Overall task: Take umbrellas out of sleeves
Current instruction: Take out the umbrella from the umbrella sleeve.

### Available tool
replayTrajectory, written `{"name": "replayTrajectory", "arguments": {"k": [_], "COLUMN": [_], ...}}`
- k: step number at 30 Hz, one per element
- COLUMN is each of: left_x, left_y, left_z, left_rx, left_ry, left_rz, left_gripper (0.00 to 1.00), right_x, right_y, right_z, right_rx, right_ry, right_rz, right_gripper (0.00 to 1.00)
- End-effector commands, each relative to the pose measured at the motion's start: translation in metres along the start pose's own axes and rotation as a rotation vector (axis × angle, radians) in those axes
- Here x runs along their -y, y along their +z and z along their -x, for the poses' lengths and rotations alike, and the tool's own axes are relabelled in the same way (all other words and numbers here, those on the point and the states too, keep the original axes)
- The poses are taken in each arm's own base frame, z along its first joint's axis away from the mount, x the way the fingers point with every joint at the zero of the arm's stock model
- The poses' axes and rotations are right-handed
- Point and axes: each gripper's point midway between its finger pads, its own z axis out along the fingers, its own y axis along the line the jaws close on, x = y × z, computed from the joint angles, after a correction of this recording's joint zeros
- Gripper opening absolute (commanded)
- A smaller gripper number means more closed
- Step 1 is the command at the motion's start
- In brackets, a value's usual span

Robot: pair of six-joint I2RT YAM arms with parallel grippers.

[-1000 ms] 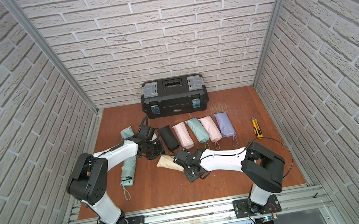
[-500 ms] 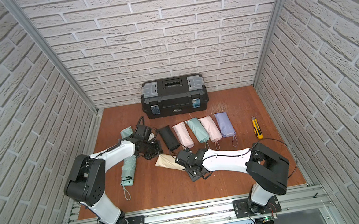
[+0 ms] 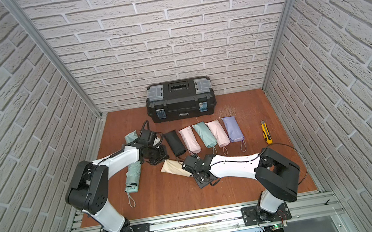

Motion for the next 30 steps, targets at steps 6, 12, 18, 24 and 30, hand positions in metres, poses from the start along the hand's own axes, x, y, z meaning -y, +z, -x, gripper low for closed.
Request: {"name": "replayTrajectory", "arguments": {"k": [6,12,18,24,30], "left_x": [0.004,-0.006,-0.011,-0.003,0.006], "left_y": [-0.017,-0.036,-0.041,-0.029,-0.019], "left_z": [0.001,-0.020,-0.041,-0.046,-0.041], "left_rx": [0.041,0.040,0.042,0.038,0.032], "left_ry": [0.038,0.039,0.046,0.082,0.107], "left_rz": [-0.034,-0.010,-0.036,-0.130,-0.180], "left_gripper": [0.29,0.36,0.35,0.37,0.37], "right_x": [0.010,0.005,0.004,0.004,0.004], "right_y": [-0.005,-0.005,-0.003,-0.004,-0.005], "right_z": [-0.008,-0.003,-0.002,-0.002,-0.001], "right_rx": [-0.006,0.004,0.006,0.006,0.011], "right_ry": [0.007,0.019,0.025,0.025,0.026], "right_rz": [-0.028,-0.014,-0.009,-0.009,-0.010], "right_gripper": [0.03,0.03,0.03,0.03,0.02]}}
